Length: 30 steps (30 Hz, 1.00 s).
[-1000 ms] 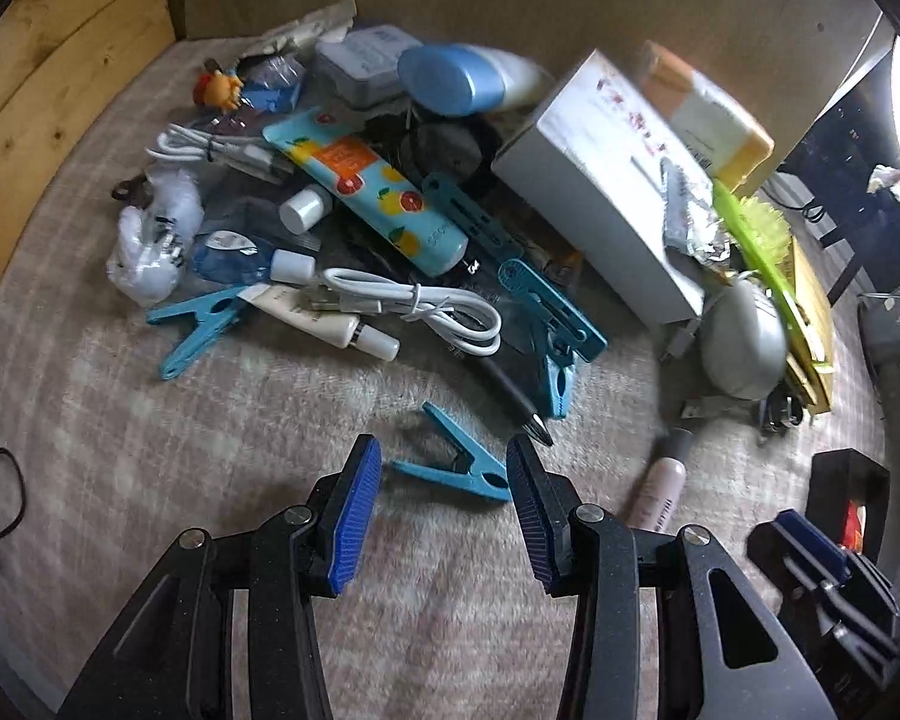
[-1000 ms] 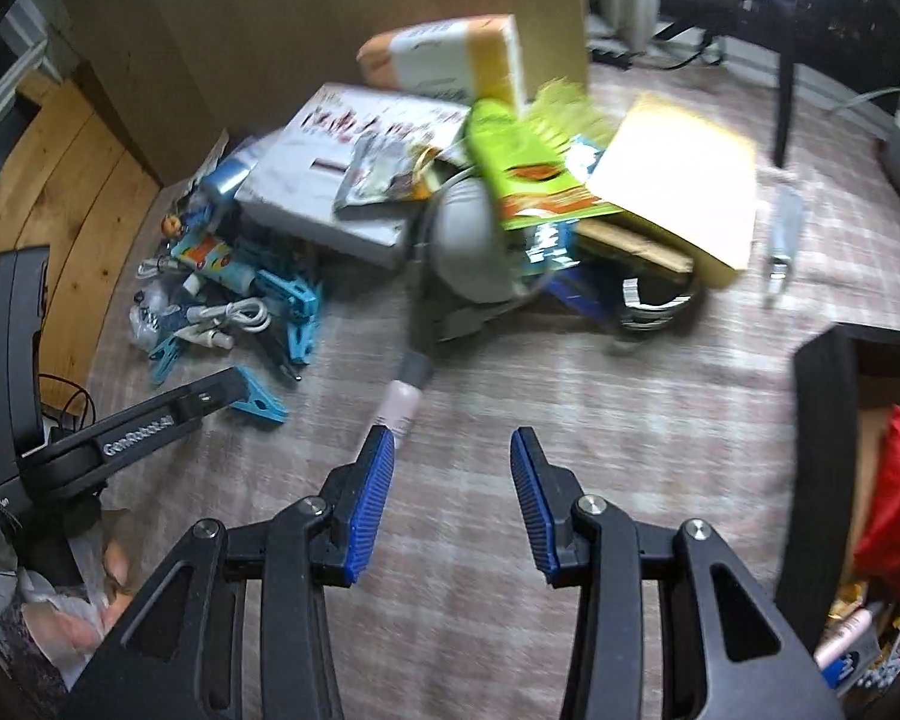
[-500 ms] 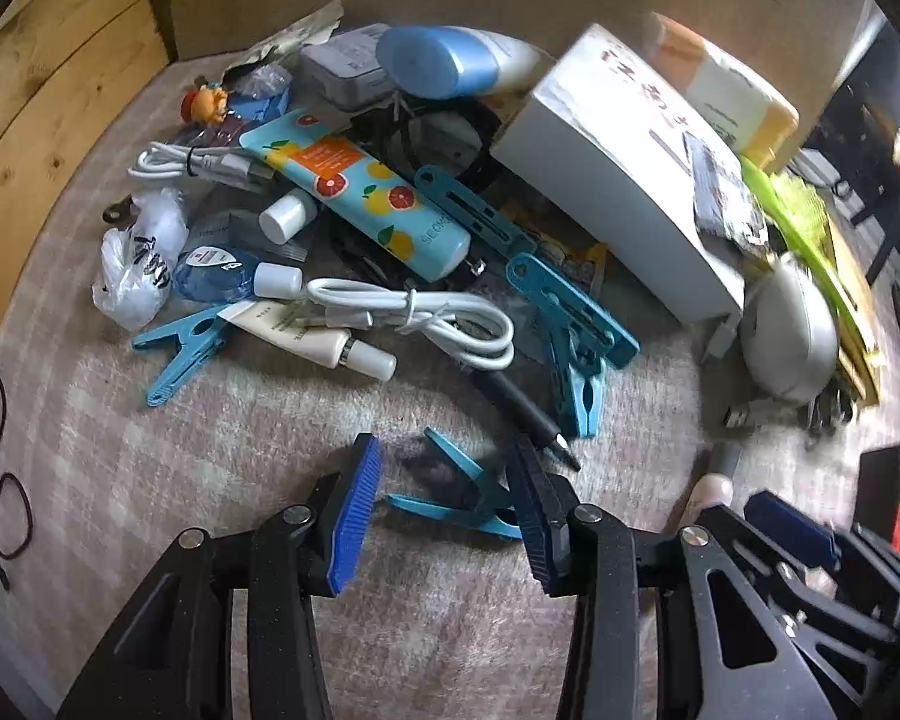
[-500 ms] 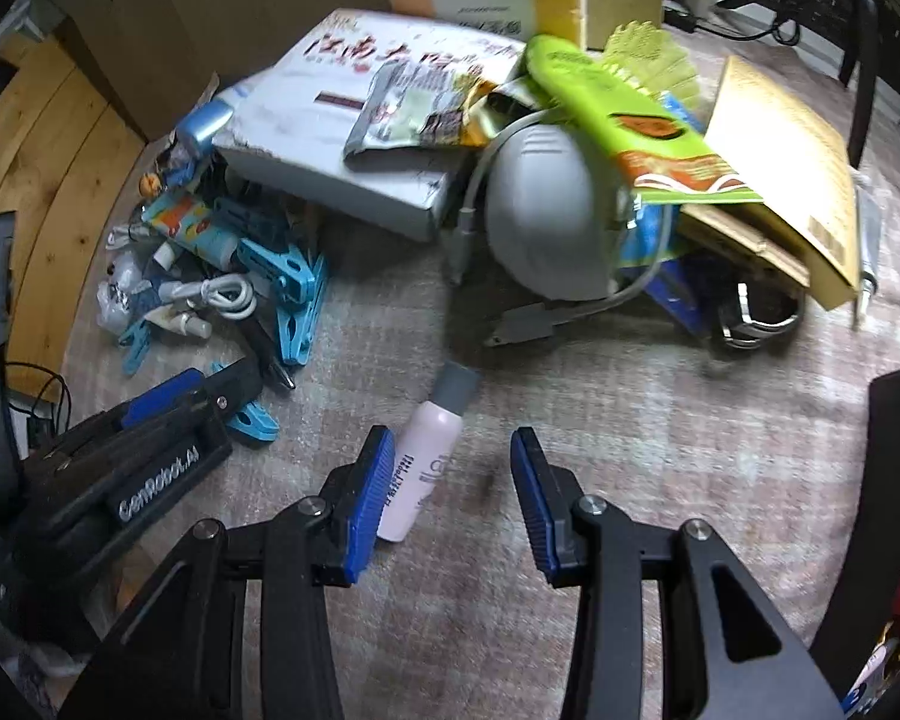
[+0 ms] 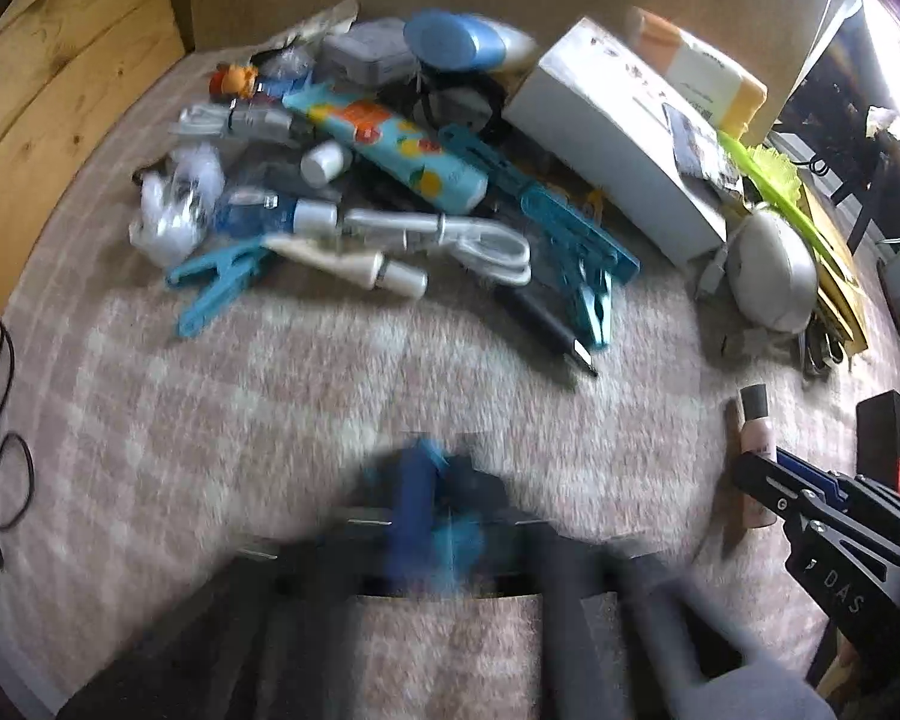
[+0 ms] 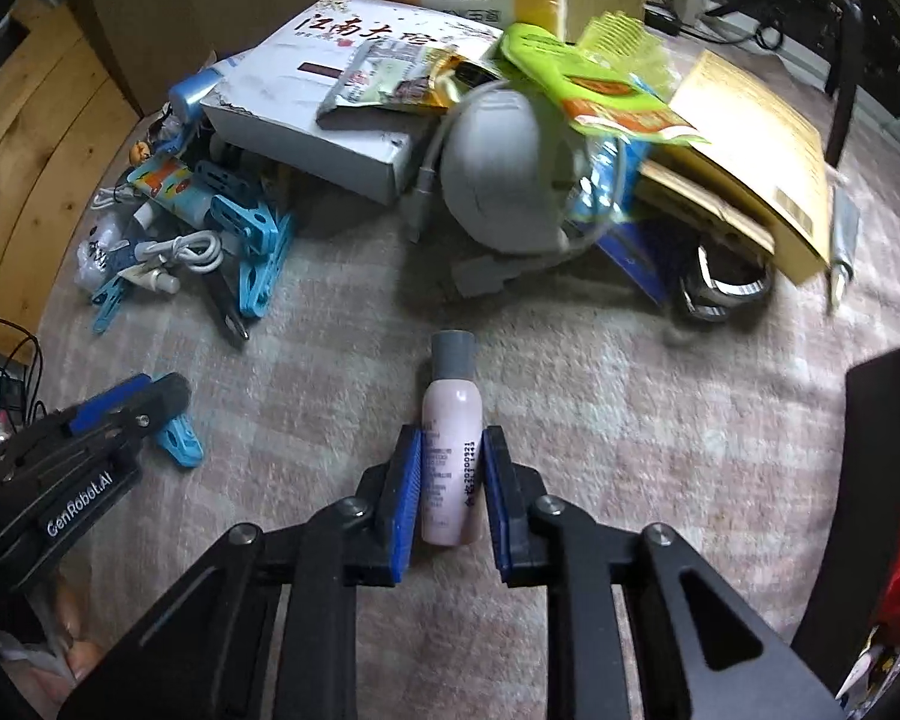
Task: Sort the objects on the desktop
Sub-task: 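Grasp a blue clothespin with the left gripper while the right grasps the small pink bottle, then carry the blue clothespin and small pink bottle into the tray and open both grippers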
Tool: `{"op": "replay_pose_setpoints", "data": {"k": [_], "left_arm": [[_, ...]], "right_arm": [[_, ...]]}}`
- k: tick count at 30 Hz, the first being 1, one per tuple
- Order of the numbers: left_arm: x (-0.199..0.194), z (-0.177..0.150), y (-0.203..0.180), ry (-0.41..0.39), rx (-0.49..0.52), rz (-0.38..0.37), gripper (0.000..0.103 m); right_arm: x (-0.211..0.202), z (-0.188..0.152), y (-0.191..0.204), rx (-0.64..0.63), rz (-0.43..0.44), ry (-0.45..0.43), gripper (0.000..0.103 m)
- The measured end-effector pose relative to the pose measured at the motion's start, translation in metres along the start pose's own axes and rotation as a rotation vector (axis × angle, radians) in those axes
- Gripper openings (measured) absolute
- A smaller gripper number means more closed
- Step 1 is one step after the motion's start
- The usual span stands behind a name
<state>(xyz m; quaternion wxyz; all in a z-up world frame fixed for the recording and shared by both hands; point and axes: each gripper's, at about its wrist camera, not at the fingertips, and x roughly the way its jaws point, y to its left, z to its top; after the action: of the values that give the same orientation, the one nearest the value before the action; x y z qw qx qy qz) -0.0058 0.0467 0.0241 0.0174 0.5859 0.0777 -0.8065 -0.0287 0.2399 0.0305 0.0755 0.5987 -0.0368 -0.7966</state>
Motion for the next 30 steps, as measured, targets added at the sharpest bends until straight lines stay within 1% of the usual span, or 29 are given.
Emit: {"op": "replay_pose_setpoints", "data": {"k": [4, 7, 11, 12, 13, 14, 15, 16, 17, 19, 20, 21, 22, 23, 24, 25, 26, 27, 30], "left_arm": [[-0.004, -0.012, -0.001, 0.005, -0.019, -0.02, 0.003], [-0.01, -0.022, 0.005, -0.006, -0.065, -0.043, 0.003], [-0.021, -0.033, 0.006, -0.026, -0.088, -0.056, 0.004], [-0.023, -0.036, 0.006, -0.029, -0.097, -0.042, 0.008], [-0.025, -0.039, 0.006, -0.026, -0.104, -0.043, 0.023], [-0.025, -0.041, 0.005, -0.019, -0.104, -0.055, 0.035], [-0.026, -0.045, 0.004, -0.021, -0.103, -0.055, 0.056], [-0.028, -0.049, 0.002, -0.033, -0.103, -0.038, 0.061], [-0.029, -0.053, 0.0, -0.039, -0.101, -0.025, 0.061], [-0.023, -0.059, -0.007, -0.014, -0.08, -0.022, 0.06], [-0.022, -0.062, -0.01, -0.017, -0.069, 0.008, 0.058], [-0.02, -0.066, -0.013, -0.019, -0.059, 0.048, 0.042], [-0.018, -0.069, -0.015, -0.02, -0.055, 0.075, 0.034], [-0.019, -0.071, -0.016, -0.029, -0.053, 0.085, 0.028], [-0.02, -0.074, -0.015, -0.031, -0.063, 0.092, 0.019], [-0.02, -0.075, -0.012, -0.03, -0.075, 0.09, 0.014], [-0.021, -0.077, -0.01, -0.024, -0.089, 0.079, 0.011], [-0.022, -0.079, -0.006, -0.018, -0.115, 0.056, 0.011], [-0.025, -0.086, 0.002, -0.006, -0.167, 0.017, 0.011]], "right_arm": [[-0.011, -0.012, -0.013, 0.021, 0.012, -0.014, 0.02], [-0.023, -0.019, -0.026, 0.036, 0.015, -0.032, 0.02], [-0.036, -0.025, -0.04, 0.056, 0.022, -0.05, 0.02], [-0.039, -0.027, -0.042, 0.058, 0.025, -0.048, 0.02], [-0.041, -0.029, -0.045, 0.06, 0.029, -0.049, 0.02], [-0.042, -0.032, -0.048, 0.063, 0.029, -0.049, 0.02], [-0.044, -0.037, -0.049, 0.064, 0.03, -0.049, 0.02], [-0.045, -0.041, -0.05, 0.065, 0.032, -0.048, 0.02], [-0.046, -0.046, -0.05, 0.065, 0.033, -0.047, 0.02], [-0.047, -0.051, -0.053, 0.062, 0.032, -0.045, 0.02], [-0.05, -0.054, -0.054, 0.061, 0.032, -0.044, 0.02], [-0.049, -0.054, -0.052, 0.06, 0.031, -0.044, 0.02], [-0.05, -0.054, -0.051, 0.061, 0.032, -0.047, 0.02], [-0.053, -0.055, -0.053, 0.061, 0.033, -0.051, 0.02], [-0.055, -0.056, -0.054, 0.06, 0.032, -0.055, 0.02], [-0.057, -0.056, -0.055, 0.059, 0.031, -0.06, 0.02], [-0.06, -0.057, -0.057, 0.06, 0.029, -0.065, 0.02], [-0.065, -0.058, -0.061, 0.064, 0.029, -0.073, 0.02], [-0.074, -0.059, -0.068, 0.073, 0.032, -0.09, 0.02]]}}
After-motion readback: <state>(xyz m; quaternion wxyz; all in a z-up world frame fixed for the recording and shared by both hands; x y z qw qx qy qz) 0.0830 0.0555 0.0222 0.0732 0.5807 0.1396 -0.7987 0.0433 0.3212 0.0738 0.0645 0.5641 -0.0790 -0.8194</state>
